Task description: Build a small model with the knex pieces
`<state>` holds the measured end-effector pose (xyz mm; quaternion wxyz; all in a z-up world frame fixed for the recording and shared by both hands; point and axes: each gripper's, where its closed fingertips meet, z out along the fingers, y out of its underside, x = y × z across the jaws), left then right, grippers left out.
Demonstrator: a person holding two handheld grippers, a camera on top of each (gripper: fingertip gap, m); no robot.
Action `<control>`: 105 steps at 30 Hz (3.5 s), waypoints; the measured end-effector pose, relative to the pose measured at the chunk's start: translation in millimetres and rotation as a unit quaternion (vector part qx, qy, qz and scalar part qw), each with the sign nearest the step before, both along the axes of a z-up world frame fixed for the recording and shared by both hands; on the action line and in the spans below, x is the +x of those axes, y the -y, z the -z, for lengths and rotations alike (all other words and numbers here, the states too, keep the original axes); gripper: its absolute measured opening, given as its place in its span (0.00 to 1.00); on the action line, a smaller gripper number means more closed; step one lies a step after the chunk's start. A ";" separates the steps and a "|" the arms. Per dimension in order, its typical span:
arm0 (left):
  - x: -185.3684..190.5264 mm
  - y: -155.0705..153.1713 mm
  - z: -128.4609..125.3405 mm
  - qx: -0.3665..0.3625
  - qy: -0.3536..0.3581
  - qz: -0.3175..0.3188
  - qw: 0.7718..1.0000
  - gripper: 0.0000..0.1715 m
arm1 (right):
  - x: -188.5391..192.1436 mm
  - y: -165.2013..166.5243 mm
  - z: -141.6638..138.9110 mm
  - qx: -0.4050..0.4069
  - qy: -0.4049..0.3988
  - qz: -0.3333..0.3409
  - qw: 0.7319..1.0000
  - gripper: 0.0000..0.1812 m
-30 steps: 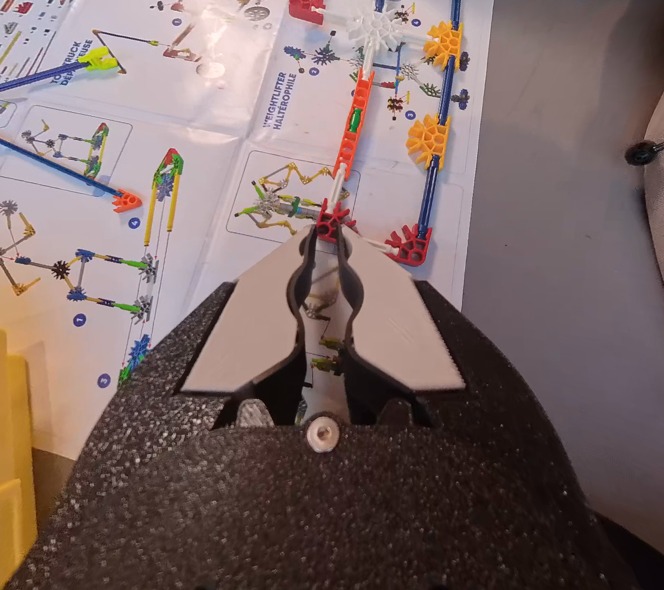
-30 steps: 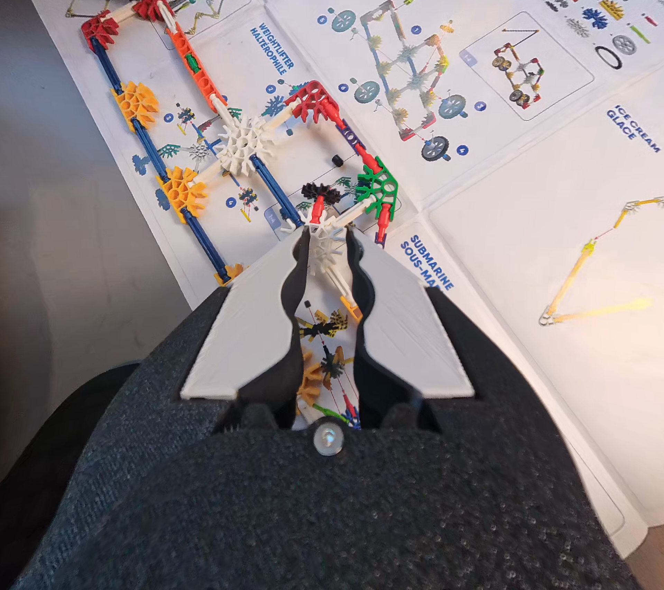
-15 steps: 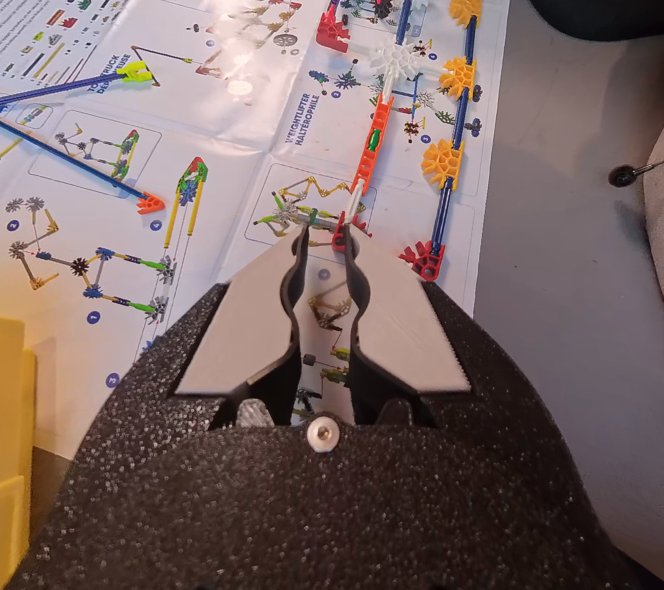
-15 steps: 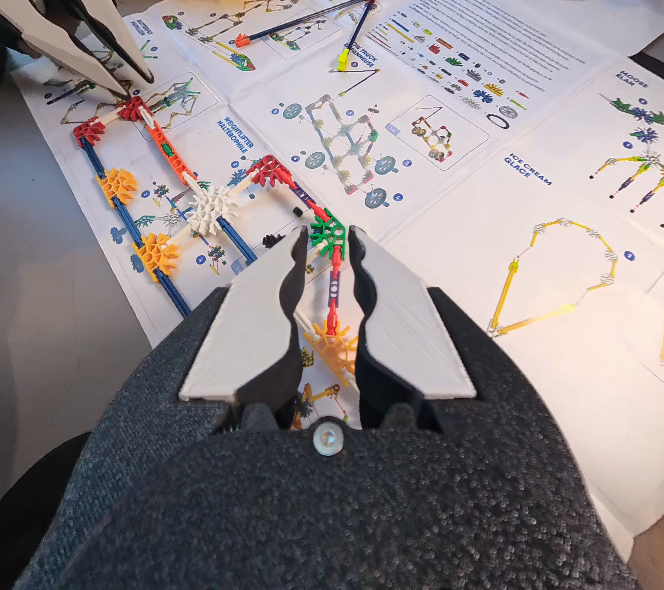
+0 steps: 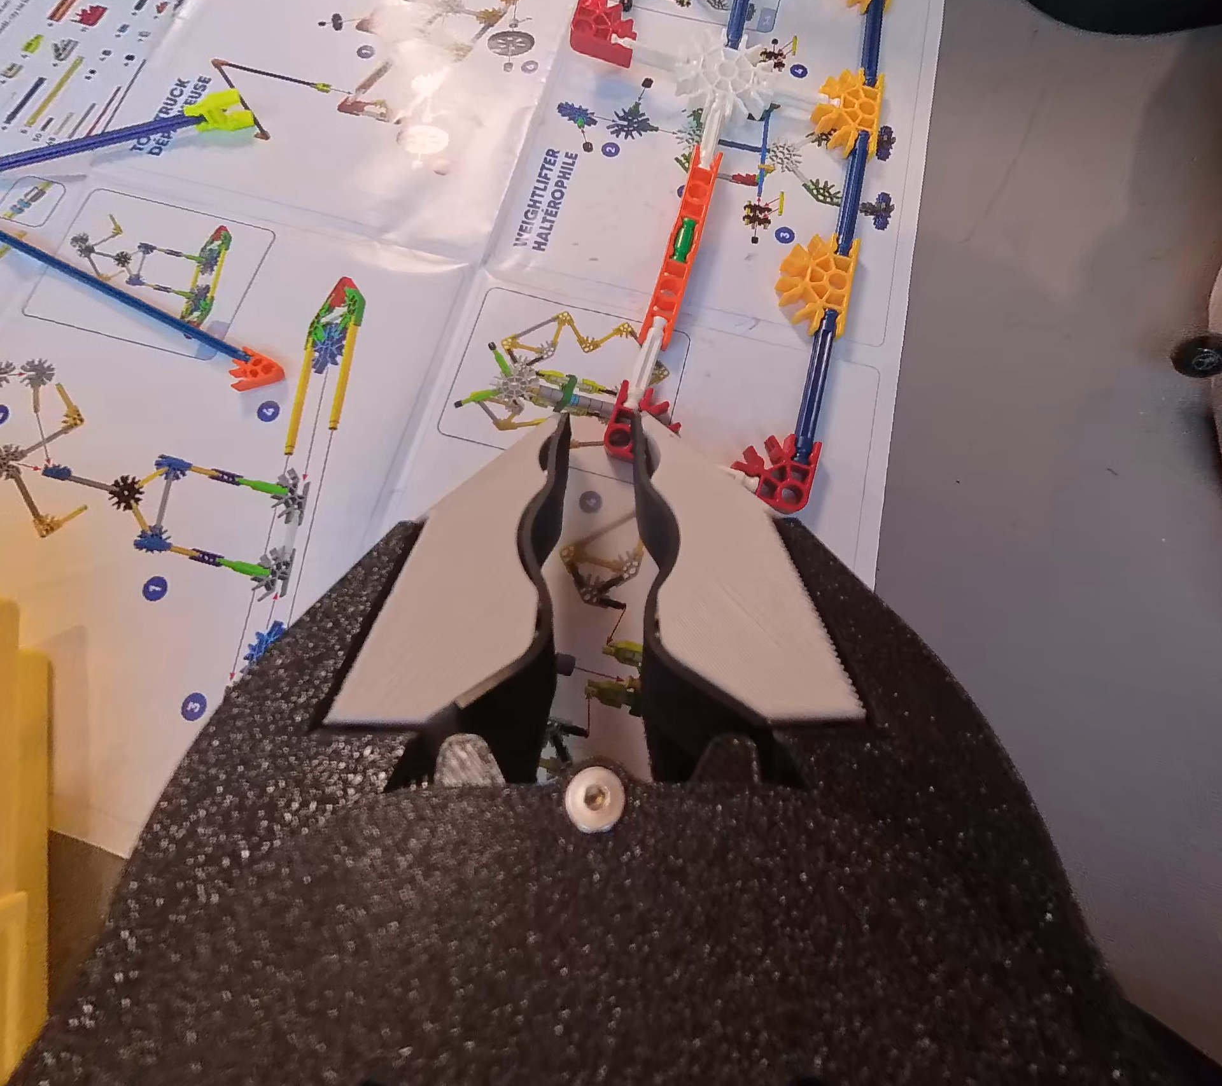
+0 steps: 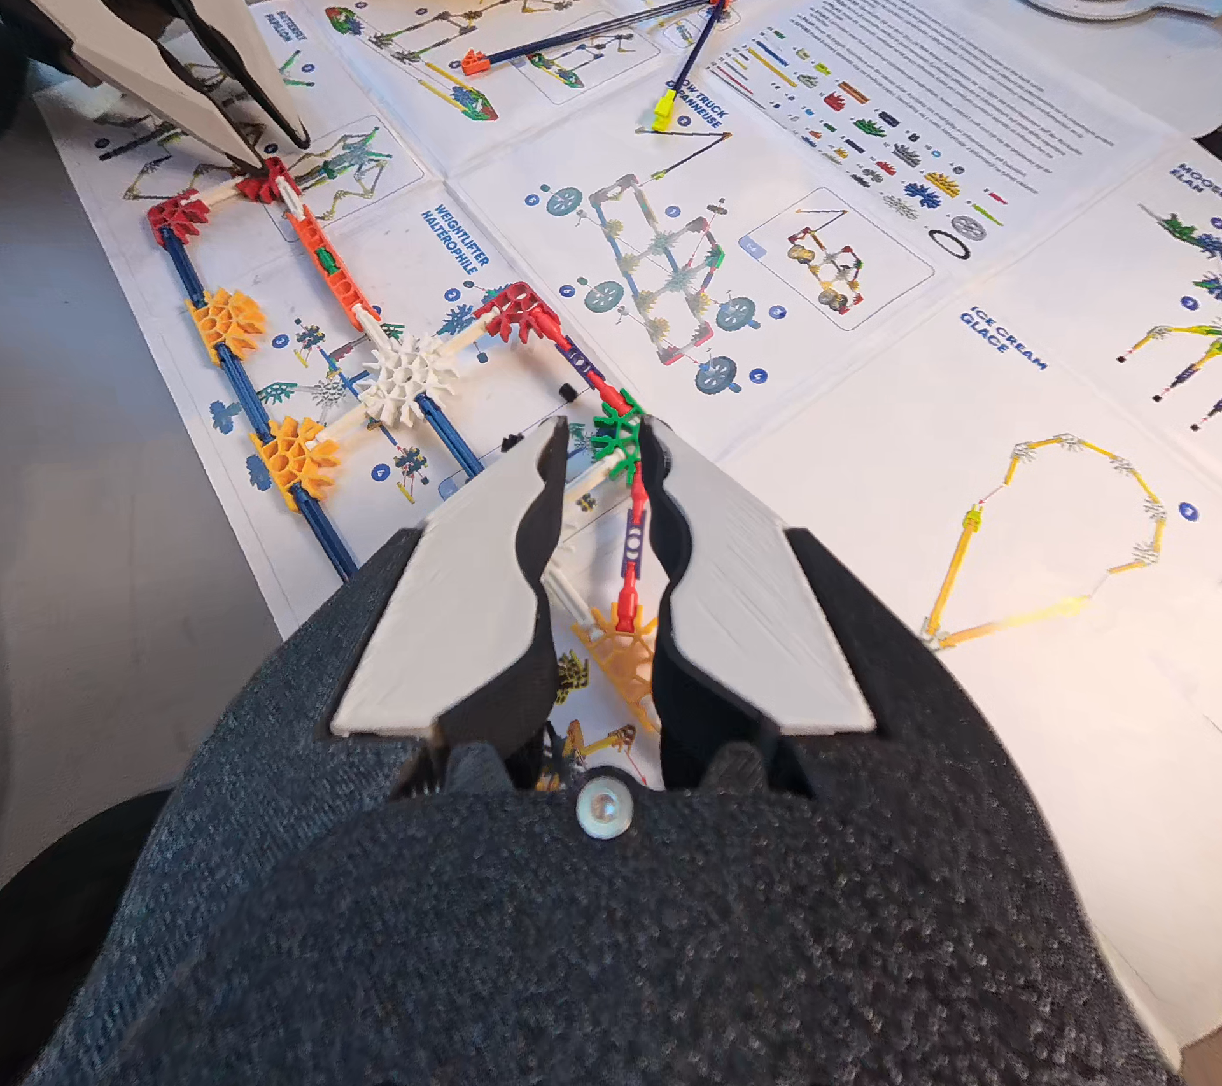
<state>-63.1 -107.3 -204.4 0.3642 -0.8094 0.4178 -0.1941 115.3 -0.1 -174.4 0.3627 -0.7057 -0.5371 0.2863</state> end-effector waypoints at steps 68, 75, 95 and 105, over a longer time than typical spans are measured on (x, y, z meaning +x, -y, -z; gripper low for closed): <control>116.8 -35.0 6.3 -0.039 -0.051 0.179 0.982 0.02 | 14.4 43.7 26.1 0.172 0.276 -0.453 0.830 0.22; 121.2 -31.5 6.6 -0.044 -0.042 0.183 0.981 0.02 | 8.9 38.7 22.9 0.171 0.254 -0.437 0.846 0.02; 111.4 -38.8 3.6 -0.030 -0.050 0.161 0.985 0.02 | 13.2 32.3 21.4 0.194 0.257 -0.410 0.853 0.12; 106.9 -40.5 5.5 -0.029 -0.055 0.151 0.987 0.02 | -25.2 21.4 2.0 0.077 0.204 -0.310 0.925 0.08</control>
